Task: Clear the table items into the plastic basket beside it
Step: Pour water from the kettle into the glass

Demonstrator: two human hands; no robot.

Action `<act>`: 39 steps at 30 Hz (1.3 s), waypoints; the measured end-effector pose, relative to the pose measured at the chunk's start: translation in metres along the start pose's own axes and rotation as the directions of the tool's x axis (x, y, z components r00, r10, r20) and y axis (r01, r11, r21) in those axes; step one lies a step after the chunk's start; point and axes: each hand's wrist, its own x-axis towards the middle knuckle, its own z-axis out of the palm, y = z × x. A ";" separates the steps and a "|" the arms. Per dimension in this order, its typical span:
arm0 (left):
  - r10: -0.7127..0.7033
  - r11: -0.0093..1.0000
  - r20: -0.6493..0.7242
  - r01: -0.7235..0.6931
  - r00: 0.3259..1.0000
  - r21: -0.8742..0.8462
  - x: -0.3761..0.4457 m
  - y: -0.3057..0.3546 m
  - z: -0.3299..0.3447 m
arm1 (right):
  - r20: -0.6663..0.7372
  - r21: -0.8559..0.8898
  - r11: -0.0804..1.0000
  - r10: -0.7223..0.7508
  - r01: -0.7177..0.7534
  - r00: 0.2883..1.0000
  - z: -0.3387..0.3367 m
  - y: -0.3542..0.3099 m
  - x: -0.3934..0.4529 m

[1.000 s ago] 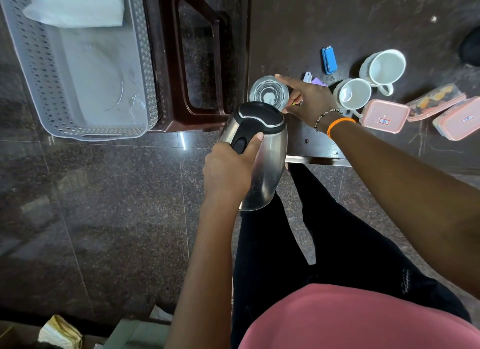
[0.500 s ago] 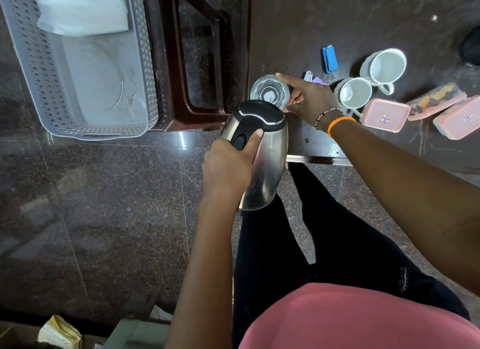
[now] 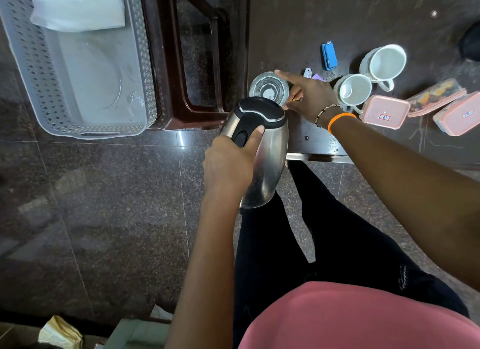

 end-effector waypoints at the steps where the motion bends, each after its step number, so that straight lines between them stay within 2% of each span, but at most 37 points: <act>1: 0.001 1.000 -0.001 -0.001 1.000 0.001 0.000 0.000 0.000 | 0.002 0.001 1.000 -0.001 0.001 1.000 0.000 0.000 0.000; 19: 0.020 1.000 -0.025 -0.020 0.999 0.017 -0.001 -0.001 0.003 | 0.011 -0.023 1.000 0.010 -0.010 1.000 -0.002 -0.004 -0.003; 39: -0.003 1.000 0.034 0.003 0.999 -0.017 0.001 0.003 -0.004 | -0.033 -0.061 0.998 0.007 -0.009 0.999 0.003 0.000 0.000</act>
